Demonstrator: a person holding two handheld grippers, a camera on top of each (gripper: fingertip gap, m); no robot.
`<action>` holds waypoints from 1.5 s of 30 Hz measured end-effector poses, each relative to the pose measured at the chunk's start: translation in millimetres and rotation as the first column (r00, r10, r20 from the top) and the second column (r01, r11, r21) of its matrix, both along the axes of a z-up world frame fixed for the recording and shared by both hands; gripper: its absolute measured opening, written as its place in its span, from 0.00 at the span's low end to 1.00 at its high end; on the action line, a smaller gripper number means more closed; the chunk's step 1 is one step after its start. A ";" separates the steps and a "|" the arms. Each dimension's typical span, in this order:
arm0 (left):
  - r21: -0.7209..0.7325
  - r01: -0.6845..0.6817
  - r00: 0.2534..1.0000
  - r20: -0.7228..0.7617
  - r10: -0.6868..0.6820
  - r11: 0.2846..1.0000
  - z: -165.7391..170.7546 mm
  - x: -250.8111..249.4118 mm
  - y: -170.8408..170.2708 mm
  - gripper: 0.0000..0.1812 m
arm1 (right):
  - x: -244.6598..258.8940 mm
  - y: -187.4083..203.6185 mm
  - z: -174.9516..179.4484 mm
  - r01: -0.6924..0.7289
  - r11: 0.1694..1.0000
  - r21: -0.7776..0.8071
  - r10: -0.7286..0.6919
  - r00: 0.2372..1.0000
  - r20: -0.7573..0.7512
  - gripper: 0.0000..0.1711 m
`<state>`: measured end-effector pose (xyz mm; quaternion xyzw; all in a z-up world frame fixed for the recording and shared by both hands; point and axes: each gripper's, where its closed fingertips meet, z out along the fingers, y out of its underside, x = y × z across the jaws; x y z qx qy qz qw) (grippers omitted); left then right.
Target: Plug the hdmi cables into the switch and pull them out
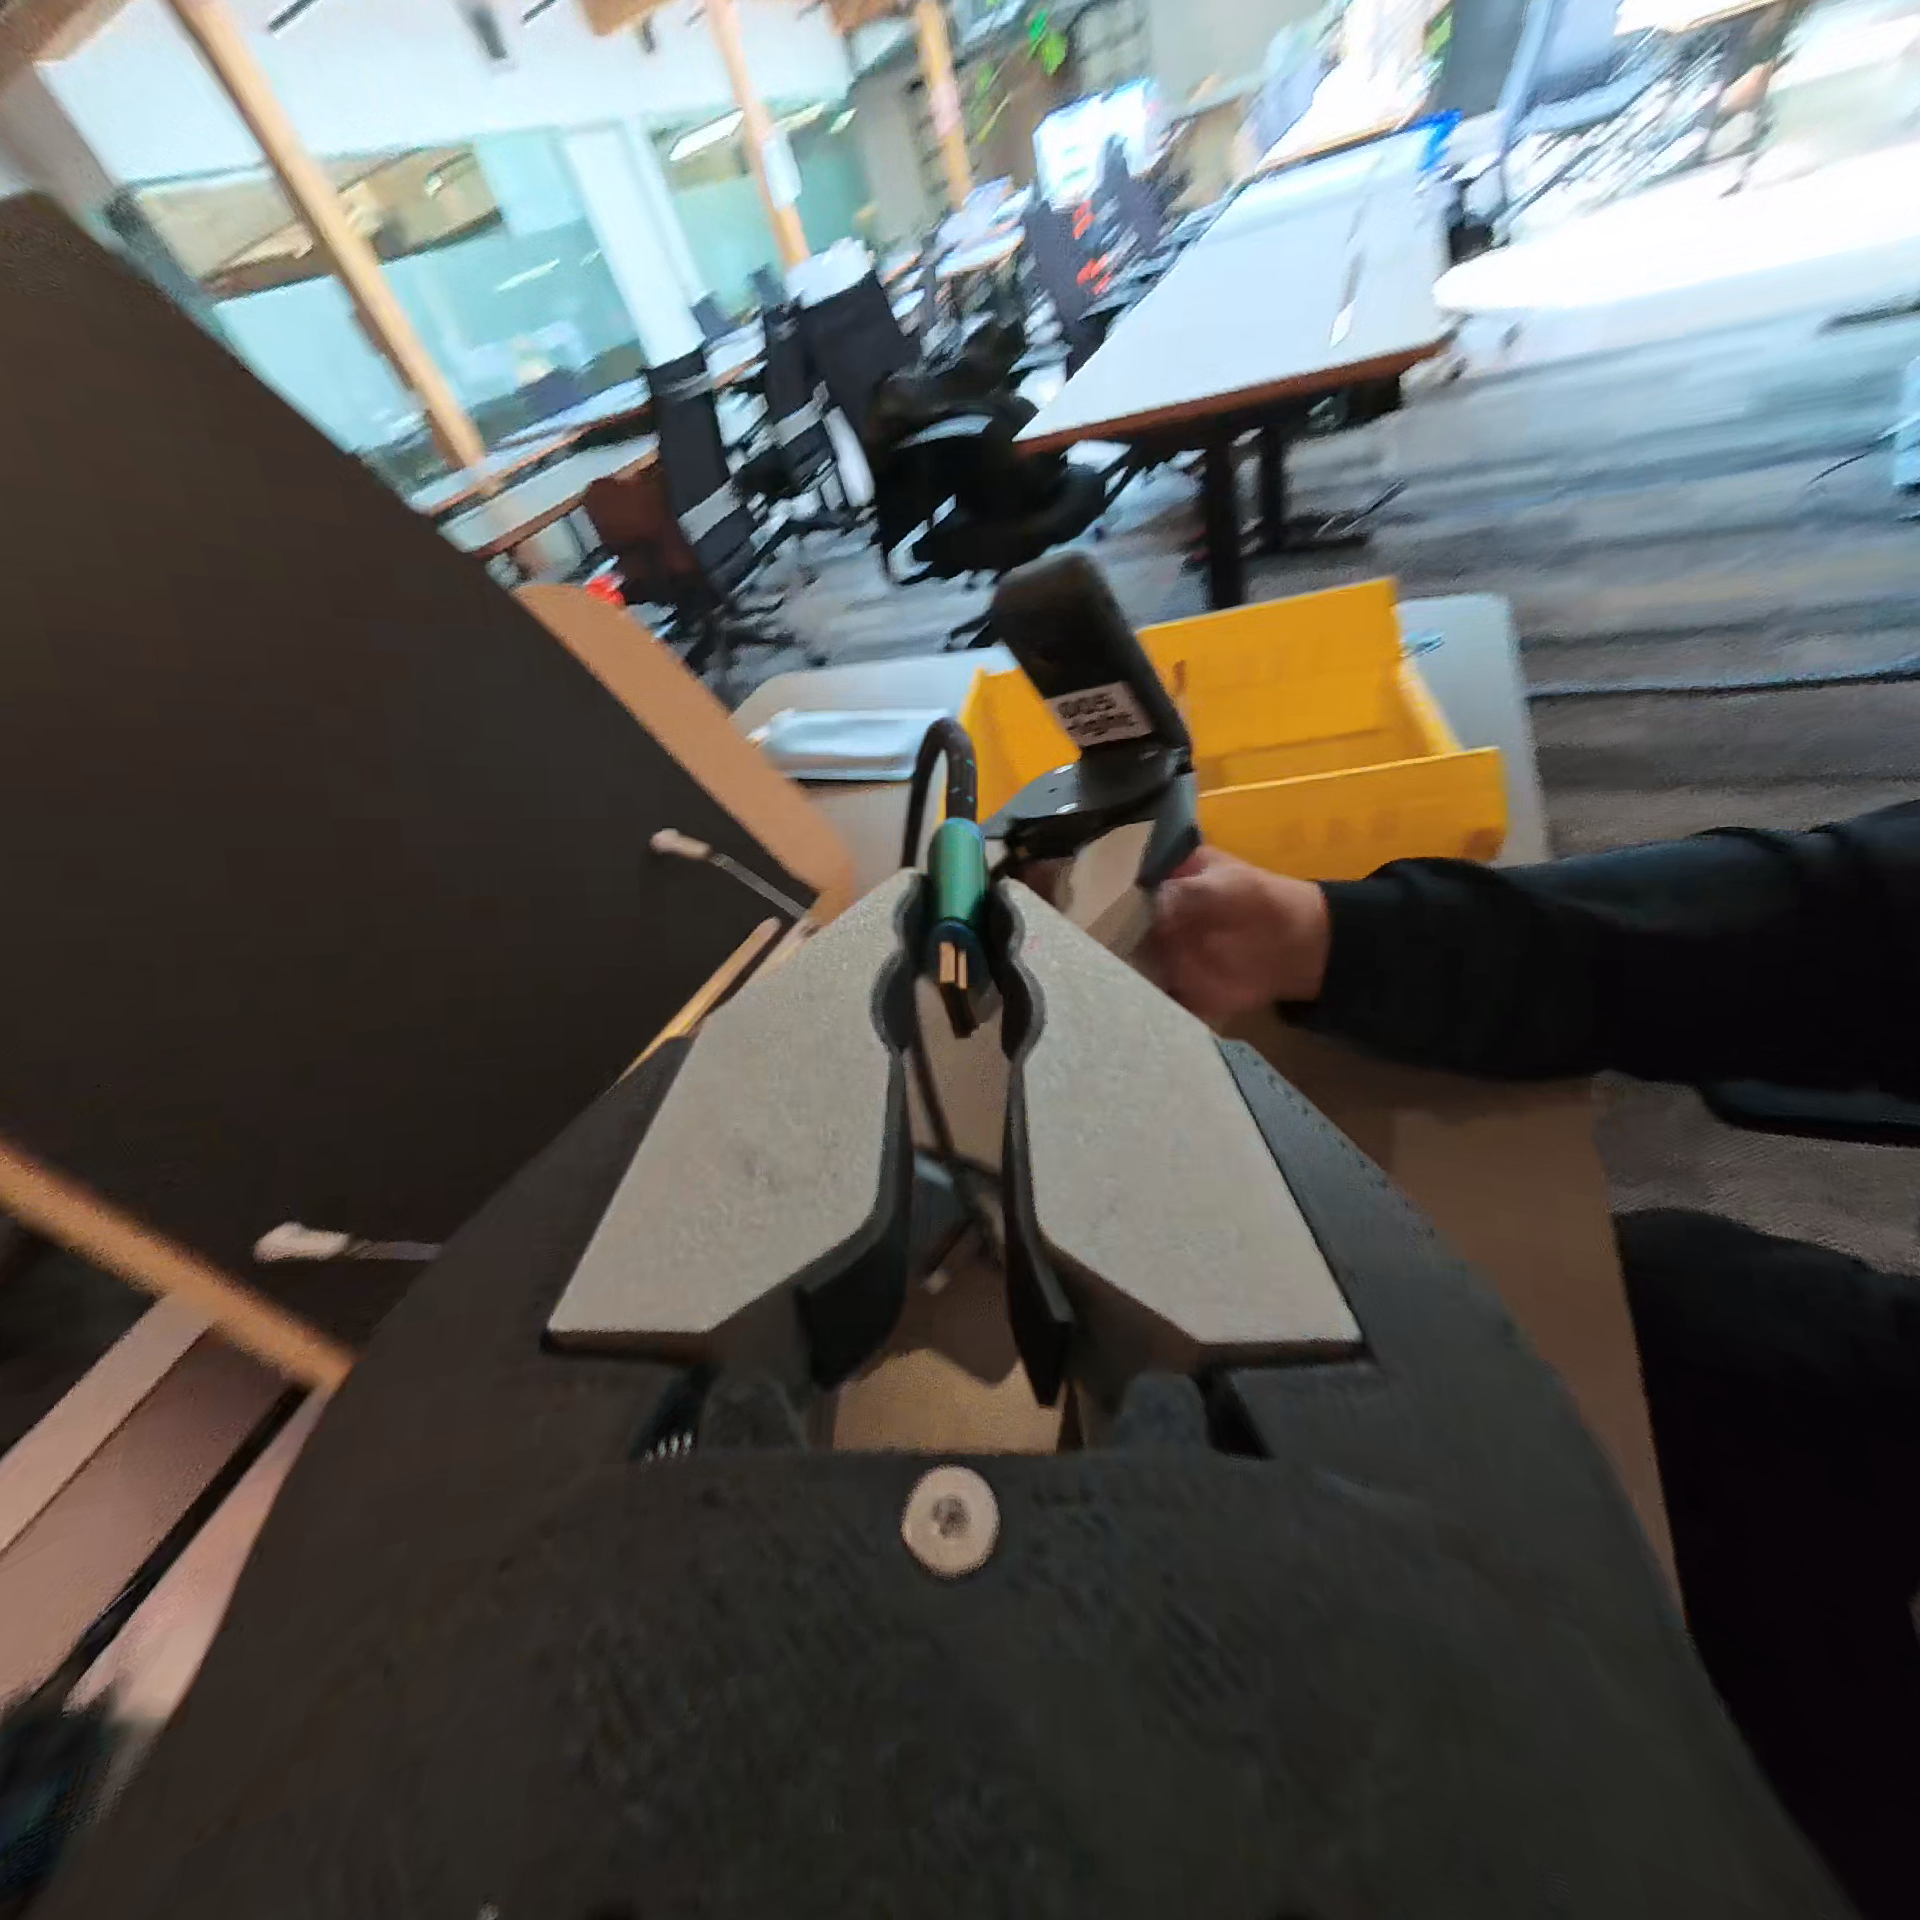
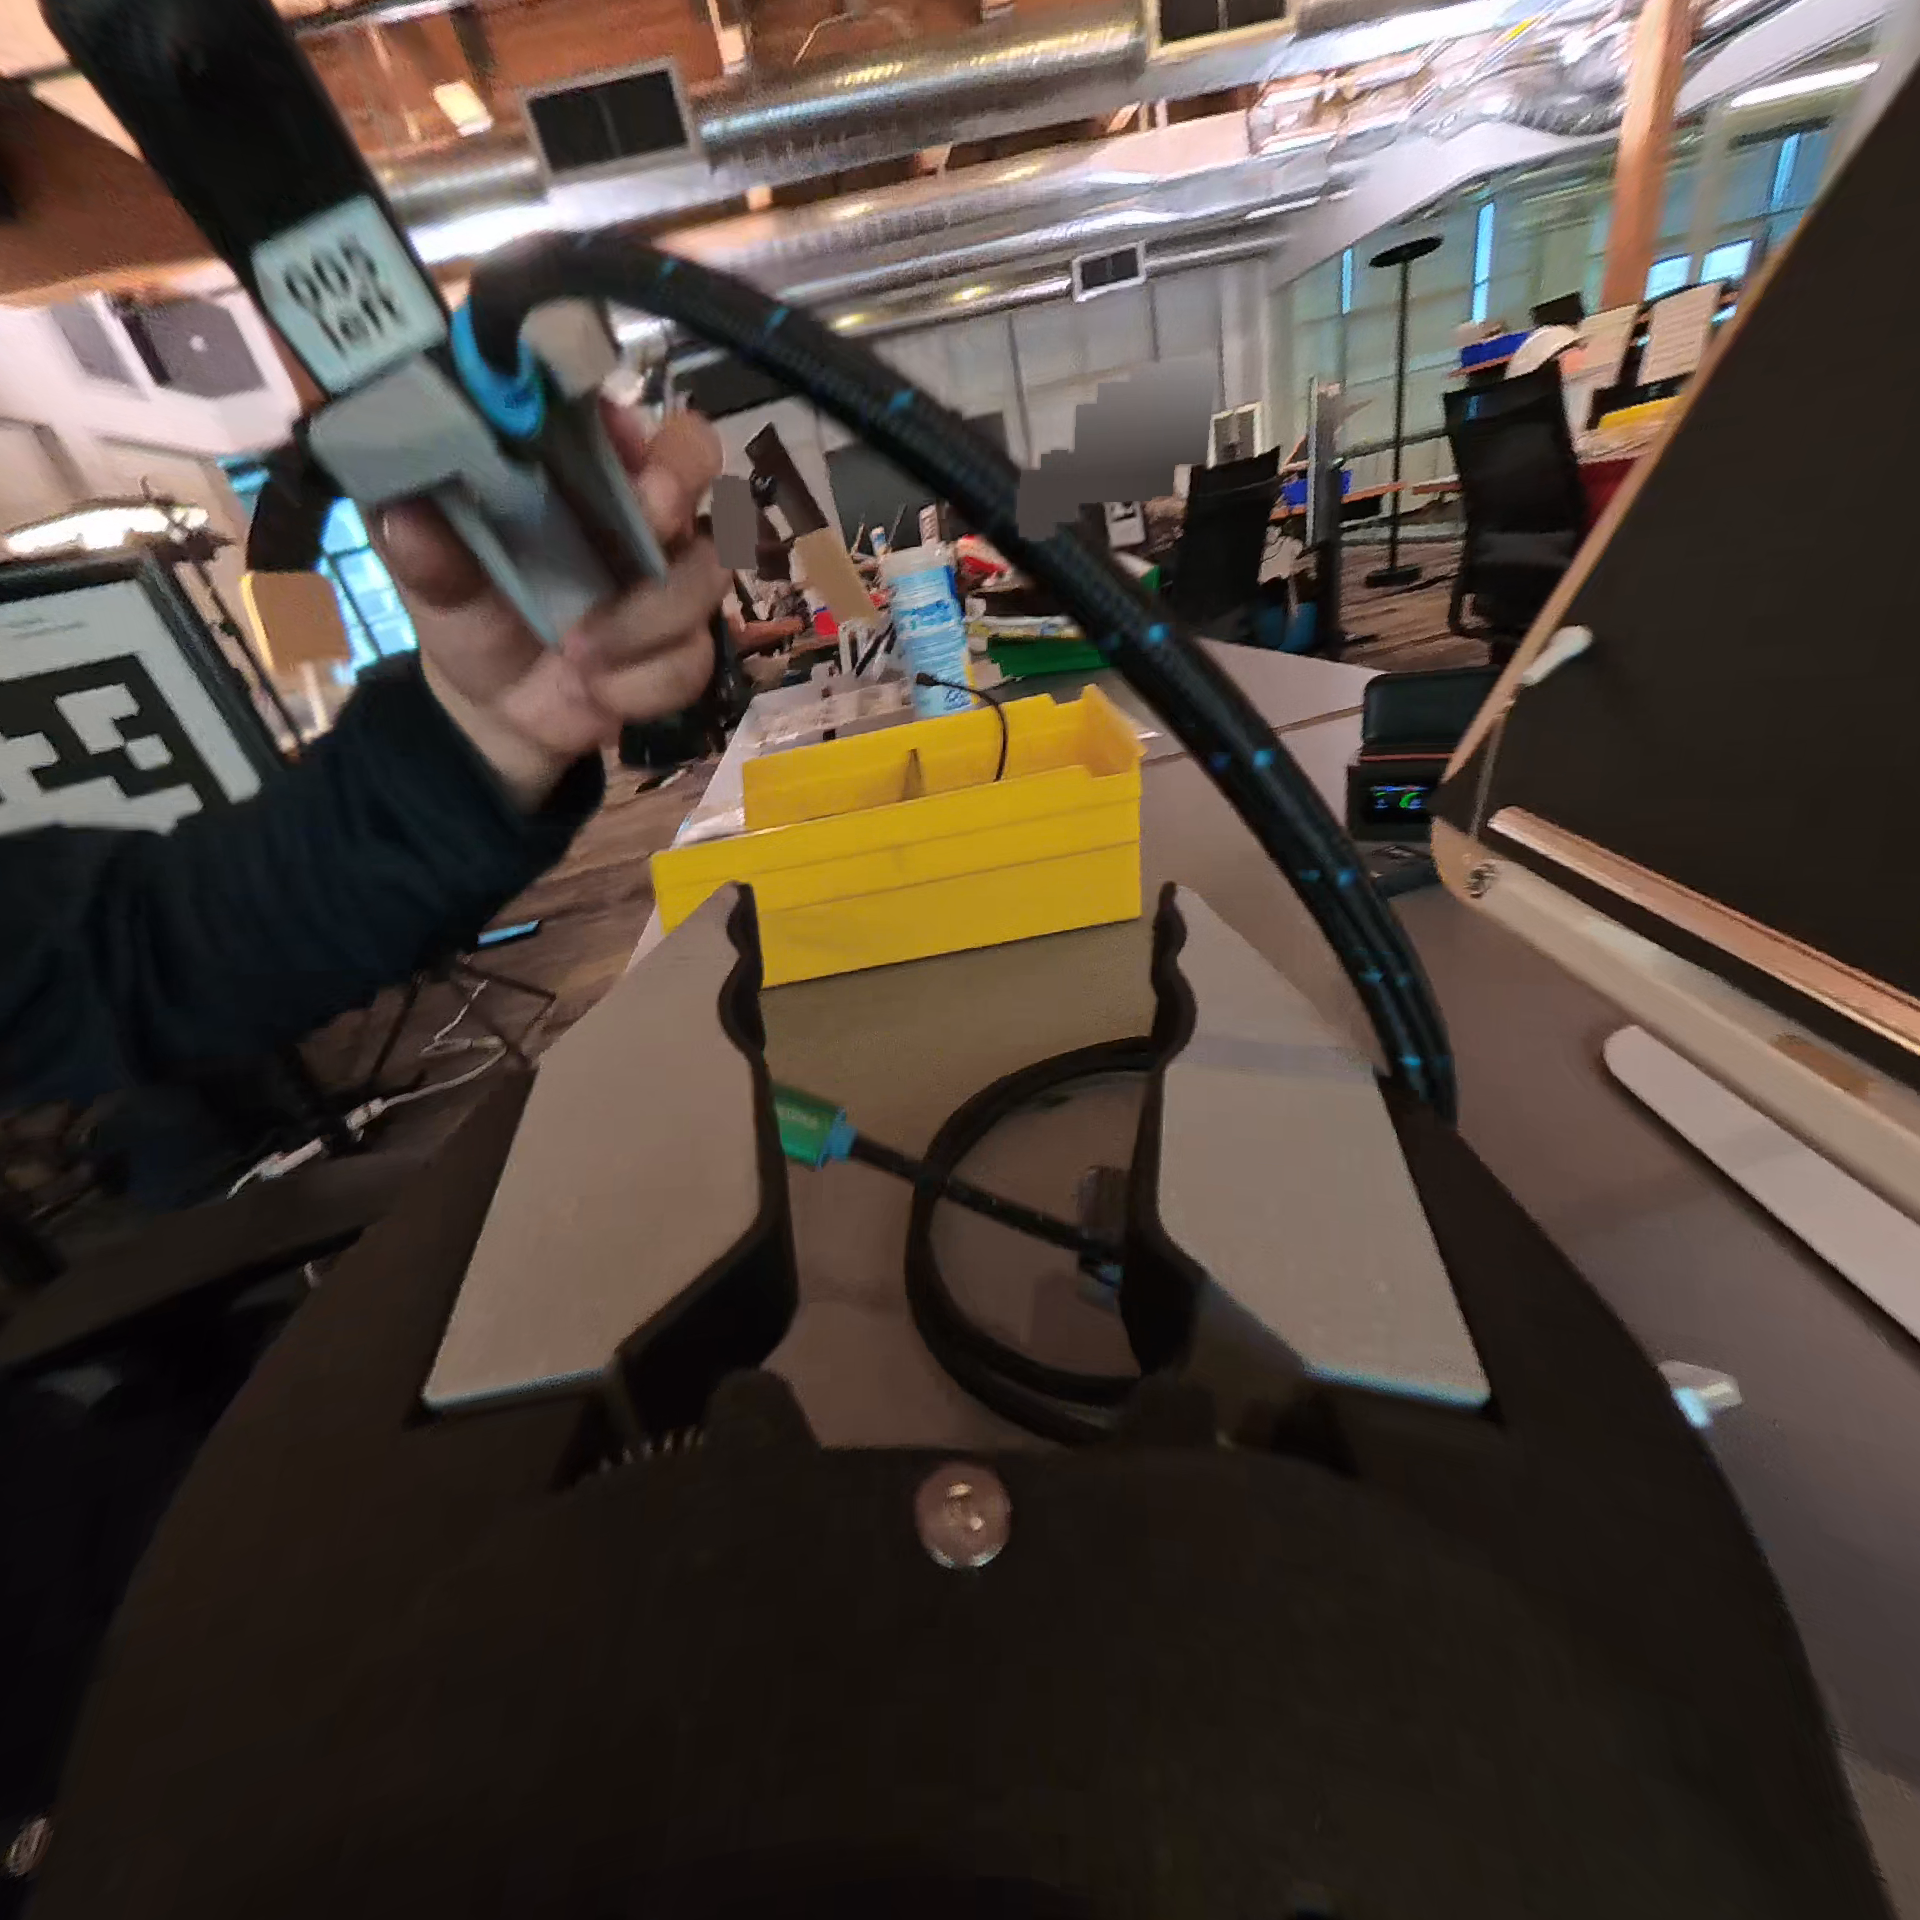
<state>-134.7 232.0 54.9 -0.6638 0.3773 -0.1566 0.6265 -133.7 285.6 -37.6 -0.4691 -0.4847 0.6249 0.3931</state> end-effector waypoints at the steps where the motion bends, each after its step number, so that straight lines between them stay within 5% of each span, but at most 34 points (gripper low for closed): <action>1: 0.008 0.041 0.998 0.036 -0.041 0.999 -4.3 6.6 1.6 0.05 | 1.9 6.0 1.6 0.027 1.000 -0.013 -0.028 1.000 -0.009 0.40; 4: 0.035 0.127 0.980 0.147 -0.131 0.991 -13.7 13.9 6.4 0.05 | 10.4 20.4 5.9 0.113 0.994 0.000 -0.113 0.993 -0.033 0.25; 8: 0.067 0.046 0.986 0.157 -0.056 0.997 -47.4 1.5 38.4 0.05 | 23.0 9.6 26.9 0.058 0.998 -0.005 -0.058 0.988 -0.144 0.32; 12: 0.184 0.055 0.992 0.100 -0.074 0.981 -80.4 17.1 47.5 0.05 | 13.9 8.5 13.8 0.021 0.999 -0.047 -0.025 0.996 -0.084 0.33; 17: 0.307 -0.038 0.999 0.017 0.035 0.951 -109.3 10.0 49.9 0.05 | -0.4 16.5 -12.5 0.011 0.990 -0.137 -0.009 1.000 0.018 0.23; 24: 0.438 -0.143 0.981 -0.055 0.185 0.888 -112.9 -4.7 51.8 0.05 | -9.9 19.6 -37.2 0.009 0.981 -0.194 0.017 0.991 0.134 0.28; 27: 0.448 -0.138 0.972 -0.110 0.208 0.883 -121.2 -1.4 54.8 0.05 | -8.4 4.9 -23.6 -0.126 0.954 -0.273 0.138 0.990 0.026 0.19; 34: 0.514 -0.112 0.942 -0.218 0.256 0.851 -127.3 0.5 55.0 0.05 | -5.8 0.4 -17.0 -0.295 0.833 -0.469 0.279 0.955 -0.105 0.16; 45: 0.593 -0.120 0.857 -0.343 0.385 0.796 -142.7 -3.2 64.6 0.06 | -21.5 -0.7 -41.0 -0.199 0.891 -0.408 0.245 0.967 0.064 0.07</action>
